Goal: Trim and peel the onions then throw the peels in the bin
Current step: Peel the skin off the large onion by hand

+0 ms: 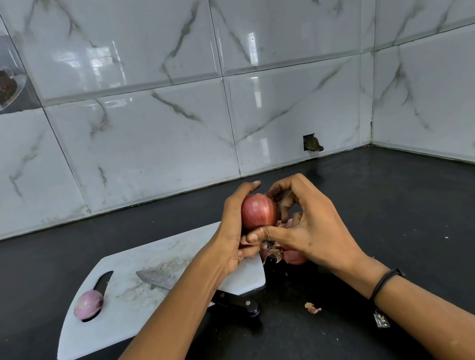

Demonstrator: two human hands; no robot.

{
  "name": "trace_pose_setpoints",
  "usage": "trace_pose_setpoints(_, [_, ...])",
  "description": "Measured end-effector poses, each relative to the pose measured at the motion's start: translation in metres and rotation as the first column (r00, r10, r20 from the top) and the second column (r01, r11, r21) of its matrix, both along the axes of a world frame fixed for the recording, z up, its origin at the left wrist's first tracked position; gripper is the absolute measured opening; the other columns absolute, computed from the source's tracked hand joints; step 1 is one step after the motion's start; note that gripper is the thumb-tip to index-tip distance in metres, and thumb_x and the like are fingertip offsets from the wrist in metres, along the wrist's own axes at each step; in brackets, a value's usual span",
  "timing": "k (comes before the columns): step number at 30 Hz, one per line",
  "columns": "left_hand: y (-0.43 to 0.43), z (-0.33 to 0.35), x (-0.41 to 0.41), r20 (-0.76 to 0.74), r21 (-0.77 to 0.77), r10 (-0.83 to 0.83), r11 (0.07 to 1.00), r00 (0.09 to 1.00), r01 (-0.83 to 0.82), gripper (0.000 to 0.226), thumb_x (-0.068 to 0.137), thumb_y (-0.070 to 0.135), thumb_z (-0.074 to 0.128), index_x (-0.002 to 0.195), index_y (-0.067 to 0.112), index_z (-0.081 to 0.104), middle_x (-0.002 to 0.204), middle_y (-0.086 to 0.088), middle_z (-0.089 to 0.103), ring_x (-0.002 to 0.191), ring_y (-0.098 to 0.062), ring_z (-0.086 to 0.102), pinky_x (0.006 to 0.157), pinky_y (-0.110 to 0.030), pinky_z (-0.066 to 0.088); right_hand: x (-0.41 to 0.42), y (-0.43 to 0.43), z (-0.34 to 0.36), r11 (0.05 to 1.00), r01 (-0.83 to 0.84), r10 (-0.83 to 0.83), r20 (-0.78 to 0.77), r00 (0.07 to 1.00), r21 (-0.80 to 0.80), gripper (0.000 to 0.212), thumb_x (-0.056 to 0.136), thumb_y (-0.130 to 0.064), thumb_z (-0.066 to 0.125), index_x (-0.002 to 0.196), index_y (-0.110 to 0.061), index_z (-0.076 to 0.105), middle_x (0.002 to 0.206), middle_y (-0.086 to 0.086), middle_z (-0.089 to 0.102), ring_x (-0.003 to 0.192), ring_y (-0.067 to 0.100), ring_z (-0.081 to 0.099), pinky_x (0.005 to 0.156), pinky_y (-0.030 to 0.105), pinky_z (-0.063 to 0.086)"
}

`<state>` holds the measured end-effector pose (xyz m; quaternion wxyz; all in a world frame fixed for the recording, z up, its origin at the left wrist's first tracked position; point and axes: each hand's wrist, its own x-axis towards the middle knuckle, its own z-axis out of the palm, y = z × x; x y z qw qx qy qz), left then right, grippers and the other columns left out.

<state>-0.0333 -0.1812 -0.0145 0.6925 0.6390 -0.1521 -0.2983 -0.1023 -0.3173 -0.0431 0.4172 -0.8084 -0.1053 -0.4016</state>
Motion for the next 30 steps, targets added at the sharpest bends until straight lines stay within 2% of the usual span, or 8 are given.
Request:
trace_pose_setpoints(3, [0.001,0.002,-0.002,-0.002,0.013,0.013,1.000,1.000,-0.013,0.068,0.088,0.065,0.054,0.069,0.000,0.060,0.046,-0.008,0.054,0.026,-0.008,0.022,0.031,-0.014,0.016,0.001,0.001,0.000,1.000,-0.004,0.004,-0.001,1.000,-0.005,0.066,0.057,-0.044,0.098,0.109,-0.023,0.061,0.106,-0.014,0.056,0.084,0.017,0.059,0.067,0.031,0.054])
trace_pose_setpoints(9, [0.003,0.001,0.008,0.009,0.080,-0.010,0.997,1.000,0.010,0.076,0.083,0.074,0.052,0.059,0.003,0.064,0.042,-0.004,0.037,0.027,-0.009,0.020,0.034,-0.015,0.013,0.000,0.001,-0.001,1.000,-0.015,0.014,-0.006,1.000,-0.028,0.065,0.062,-0.049,0.094,0.112,-0.024,0.062,0.109,-0.017,0.057,0.092,0.016,0.061,0.070,0.039,0.058])
trace_pose_setpoints(11, [0.002,-0.002,0.010,0.018,0.087,-0.018,0.996,1.000,0.016,0.075,0.083,0.074,0.052,0.064,0.003,0.066,0.043,-0.002,0.035,0.029,-0.009,0.021,0.035,-0.016,0.012,0.000,0.001,-0.001,1.000,-0.004,0.004,-0.004,1.000,-0.026,0.058,0.066,-0.050,0.092,0.110,-0.026,0.062,0.109,-0.016,0.059,0.091,0.016,0.063,0.071,0.039,0.057])
trace_pose_setpoints(13, [0.000,-0.003,0.009,0.044,0.072,-0.017,0.997,0.999,0.014,0.070,0.084,0.072,0.053,0.066,0.006,0.067,0.051,-0.005,0.043,0.031,-0.010,0.025,0.035,-0.016,0.014,0.000,0.001,-0.001,1.000,-0.003,0.003,-0.001,1.000,-0.006,0.052,0.071,-0.051,0.089,0.110,-0.027,0.064,0.109,-0.015,0.062,0.091,0.016,0.064,0.070,0.035,0.056])
trace_pose_setpoints(16, [-0.001,-0.005,0.008,0.071,0.034,0.008,0.999,0.997,-0.011,0.066,0.086,0.068,0.054,0.066,0.006,0.069,0.063,-0.012,0.060,0.031,-0.011,0.031,0.033,-0.015,0.016,-0.001,0.001,-0.001,0.999,0.006,-0.005,0.031,1.000,-0.037,0.047,0.074,-0.048,0.087,0.113,-0.027,0.069,0.108,-0.015,0.064,0.090,0.014,0.064,0.071,0.020,0.049])
trace_pose_setpoints(18, [-0.001,-0.005,0.007,0.076,0.019,0.013,1.000,0.997,-0.015,0.065,0.086,0.067,0.056,0.069,0.006,0.070,0.071,-0.014,0.062,0.031,-0.011,0.031,0.032,-0.015,0.016,-0.001,0.001,-0.001,0.997,0.031,-0.027,0.058,0.998,-0.071,0.042,0.076,-0.044,0.087,0.110,-0.025,0.073,0.102,-0.013,0.064,0.087,0.013,0.064,0.070,0.016,0.046])
trace_pose_setpoints(23, [-0.005,-0.009,0.004,0.113,0.026,0.041,0.999,0.993,-0.044,0.060,0.090,0.062,0.055,0.052,0.016,0.065,0.046,0.000,0.048,0.031,-0.009,0.026,0.032,-0.015,0.013,-0.001,0.000,-0.003,0.992,0.070,-0.063,0.072,0.995,-0.103,0.033,0.078,-0.034,0.088,0.105,-0.019,0.076,0.091,-0.010,0.063,0.081,0.012,0.063,0.070,0.020,0.049])
trace_pose_setpoints(30, [-0.005,-0.011,0.006,0.139,0.073,0.067,0.994,0.988,-0.078,0.054,0.087,0.064,0.057,0.071,0.013,0.062,0.049,-0.001,0.040,0.033,-0.010,0.027,0.034,-0.014,0.014,0.001,0.001,-0.006,0.984,0.102,-0.093,0.065,0.994,-0.145,0.027,0.081,-0.027,0.086,0.103,-0.016,0.075,0.090,-0.012,0.062,0.079,0.008,0.062,0.071,0.017,0.050])
